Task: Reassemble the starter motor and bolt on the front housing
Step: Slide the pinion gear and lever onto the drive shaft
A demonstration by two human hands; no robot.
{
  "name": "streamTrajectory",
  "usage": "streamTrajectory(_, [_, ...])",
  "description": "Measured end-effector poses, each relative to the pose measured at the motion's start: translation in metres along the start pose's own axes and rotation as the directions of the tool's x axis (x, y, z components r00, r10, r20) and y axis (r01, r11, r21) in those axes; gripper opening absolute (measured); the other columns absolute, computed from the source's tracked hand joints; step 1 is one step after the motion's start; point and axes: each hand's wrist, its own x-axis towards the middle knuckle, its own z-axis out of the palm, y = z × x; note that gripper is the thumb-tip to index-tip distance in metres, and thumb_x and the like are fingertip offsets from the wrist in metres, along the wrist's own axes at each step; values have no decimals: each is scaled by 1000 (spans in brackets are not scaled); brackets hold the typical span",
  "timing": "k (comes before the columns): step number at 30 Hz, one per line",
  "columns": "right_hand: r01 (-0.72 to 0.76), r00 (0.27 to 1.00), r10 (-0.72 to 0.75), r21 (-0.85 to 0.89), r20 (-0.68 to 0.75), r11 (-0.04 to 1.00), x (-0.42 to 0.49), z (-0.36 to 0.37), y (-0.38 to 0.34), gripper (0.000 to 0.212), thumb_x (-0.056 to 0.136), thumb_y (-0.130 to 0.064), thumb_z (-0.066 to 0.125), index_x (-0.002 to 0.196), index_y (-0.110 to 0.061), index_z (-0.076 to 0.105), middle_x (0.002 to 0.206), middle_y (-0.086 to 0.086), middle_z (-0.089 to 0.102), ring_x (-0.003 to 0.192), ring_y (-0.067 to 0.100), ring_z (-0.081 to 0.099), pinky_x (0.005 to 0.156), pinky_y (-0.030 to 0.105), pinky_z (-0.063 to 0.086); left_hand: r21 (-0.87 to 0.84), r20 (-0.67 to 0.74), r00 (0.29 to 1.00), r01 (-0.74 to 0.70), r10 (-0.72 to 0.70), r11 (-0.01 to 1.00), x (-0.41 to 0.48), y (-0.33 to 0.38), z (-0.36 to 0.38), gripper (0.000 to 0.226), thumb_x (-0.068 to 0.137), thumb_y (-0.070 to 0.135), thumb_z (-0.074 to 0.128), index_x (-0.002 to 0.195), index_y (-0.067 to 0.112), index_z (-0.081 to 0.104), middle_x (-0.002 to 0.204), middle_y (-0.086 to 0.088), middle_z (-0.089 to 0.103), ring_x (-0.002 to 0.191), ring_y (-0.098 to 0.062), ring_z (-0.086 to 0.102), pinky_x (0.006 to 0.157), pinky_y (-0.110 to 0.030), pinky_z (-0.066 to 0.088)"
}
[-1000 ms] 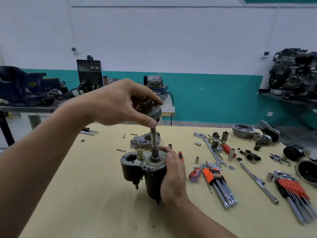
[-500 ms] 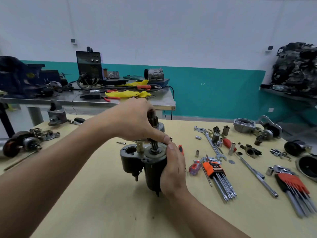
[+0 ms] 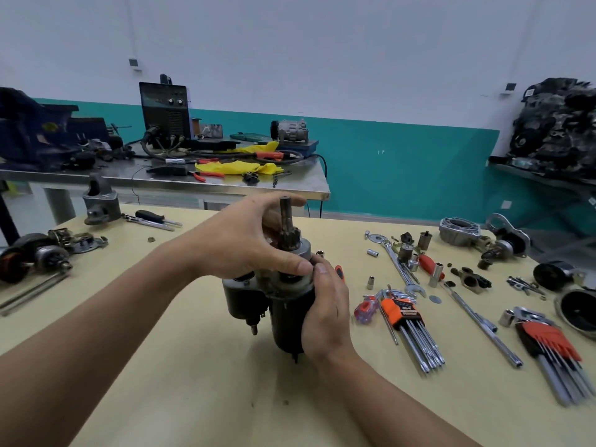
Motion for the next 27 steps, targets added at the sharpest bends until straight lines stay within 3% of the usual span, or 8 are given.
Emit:
streamTrajectory(4, [-1, 1000, 1, -16, -2, 1000, 0, 1, -1, 39, 92, -39, 36, 115, -25, 65, 106, -4, 69, 105, 7, 63, 85, 20, 52, -170, 95, 994, -36, 52, 985, 2, 0, 0, 86, 68, 30, 90, 142, 34, 46, 112, 2, 74, 108, -13, 69, 96, -32, 54])
streamTrajectory(7, [10, 1000, -11, -35, -11, 999, 1, 0, -2, 37, 93, -39, 34, 110, -29, 66, 99, -16, 69, 102, 2, 62, 82, 15, 49, -251, 181, 979, -44, 92, 967, 4, 3, -2, 81, 73, 14, 84, 143, 29, 44, 117, -3, 74, 112, -20, 69, 100, -37, 54])
streamTrajectory(10, [27, 1000, -27, -8, 1, 1000, 1, -2, -2, 44, 95, -36, 32, 116, -17, 66, 103, -1, 69, 103, 15, 63, 87, 28, 53, -247, 279, 957, -5, 76, 969, 4, 3, -8, 82, 76, 6, 82, 144, 31, 44, 128, -1, 69, 121, -19, 64, 105, -40, 51])
streamTrajectory(13, [8, 1000, -8, 14, 2, 1000, 1, -3, -2, 46, 95, -37, 32, 118, -14, 65, 109, 8, 67, 106, 21, 62, 92, 39, 53, -162, 191, 980, -17, 48, 987, -1, 4, -6, 76, 69, 19, 86, 136, 33, 54, 119, 3, 73, 117, -15, 66, 105, -44, 51])
streamTrajectory(16, [-28, 999, 27, -18, -17, 999, 0, -3, 1, 44, 93, -41, 33, 117, -23, 65, 113, 5, 65, 111, 17, 61, 96, 34, 51, -134, 34, 999, -34, 39, 990, -9, 11, 0, 76, 59, 37, 89, 130, 33, 60, 108, 7, 76, 107, -10, 70, 98, -40, 55])
streamTrajectory(20, [-18, 1000, 16, -84, -22, 996, 0, -1, 0, 48, 94, -42, 31, 121, -20, 64, 118, 10, 63, 116, 21, 58, 101, 44, 48, -19, -304, 952, -35, 28, 999, -13, 22, 16, 81, 43, 68, 79, 113, 30, 66, 92, 13, 73, 86, 0, 70, 74, -15, 58])
streamTrajectory(22, [-10, 1000, 8, -73, -16, 997, 1, -1, -1, 47, 93, -41, 32, 119, -19, 65, 115, 12, 64, 112, 24, 61, 98, 49, 50, 53, -364, 930, -30, 47, 998, -12, 24, 21, 79, 45, 79, 74, 109, 34, 63, 90, 16, 68, 82, 3, 66, 62, -5, 49])
streamTrajectory(27, [-19, 999, 18, -13, -33, 1000, 3, -4, 2, 47, 92, -38, 36, 120, -14, 64, 113, 11, 69, 110, 23, 64, 92, 39, 54, -355, -367, 928, -78, -62, 932, 2, -14, -12, 66, 73, 85, 52, 103, 28, 69, 93, 7, 75, 89, -9, 70, 80, -34, 53])
